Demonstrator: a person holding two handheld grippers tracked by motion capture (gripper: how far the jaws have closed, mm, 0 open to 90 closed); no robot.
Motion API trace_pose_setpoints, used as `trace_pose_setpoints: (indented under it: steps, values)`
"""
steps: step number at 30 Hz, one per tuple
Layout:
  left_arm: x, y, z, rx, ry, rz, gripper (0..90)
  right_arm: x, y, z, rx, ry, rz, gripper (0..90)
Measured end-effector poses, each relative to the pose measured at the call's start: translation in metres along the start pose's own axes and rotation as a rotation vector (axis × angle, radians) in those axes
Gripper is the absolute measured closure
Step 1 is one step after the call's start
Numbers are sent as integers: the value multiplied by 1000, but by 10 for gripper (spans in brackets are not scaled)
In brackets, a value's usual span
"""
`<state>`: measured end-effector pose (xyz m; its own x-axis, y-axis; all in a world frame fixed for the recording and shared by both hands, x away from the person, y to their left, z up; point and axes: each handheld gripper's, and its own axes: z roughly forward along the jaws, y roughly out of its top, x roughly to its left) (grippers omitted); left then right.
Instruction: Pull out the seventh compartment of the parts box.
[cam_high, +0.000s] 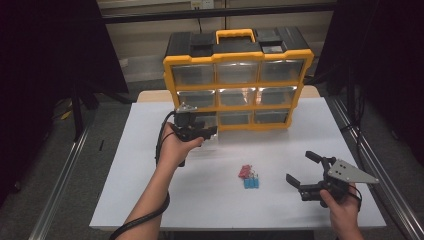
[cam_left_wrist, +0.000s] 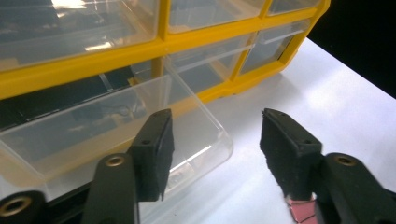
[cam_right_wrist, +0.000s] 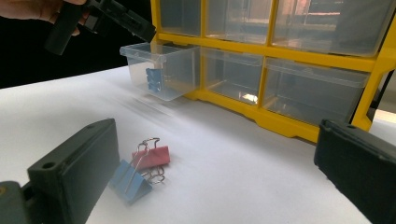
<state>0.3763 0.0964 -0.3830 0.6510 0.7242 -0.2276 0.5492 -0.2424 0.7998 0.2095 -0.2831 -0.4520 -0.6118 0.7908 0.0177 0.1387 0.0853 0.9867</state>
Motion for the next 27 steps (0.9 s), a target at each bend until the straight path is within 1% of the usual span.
trace_pose_setpoints:
  steps: [1,2,4,5,10,14,17,22,27]
  values:
    - [0,-1,-1,15,2,15,415,0,0,0,0,-1,-1,0]
    - [-2,-2,0,7,-3,9,412,0,0,0,0,0,-1,0]
    - [-4,-4,-1,15,-10,17,397,0,0,0,1,0,1,0]
    - [-5,-5,-1,11,-14,14,387,0,0,0,3,-1,1,0]
    - [-11,-8,-3,21,-31,51,331,1,0,0,6,0,6,0]
    - [-17,-10,-2,22,-51,59,282,1,0,0,5,-2,0,0]
    - [-20,-11,-2,25,-61,65,265,1,0,0,8,-1,3,0]
    - [-26,-16,1,8,-79,74,203,1,0,0,6,-1,6,0]
    - [-30,-23,6,10,-102,77,177,0,0,0,1,0,2,0]
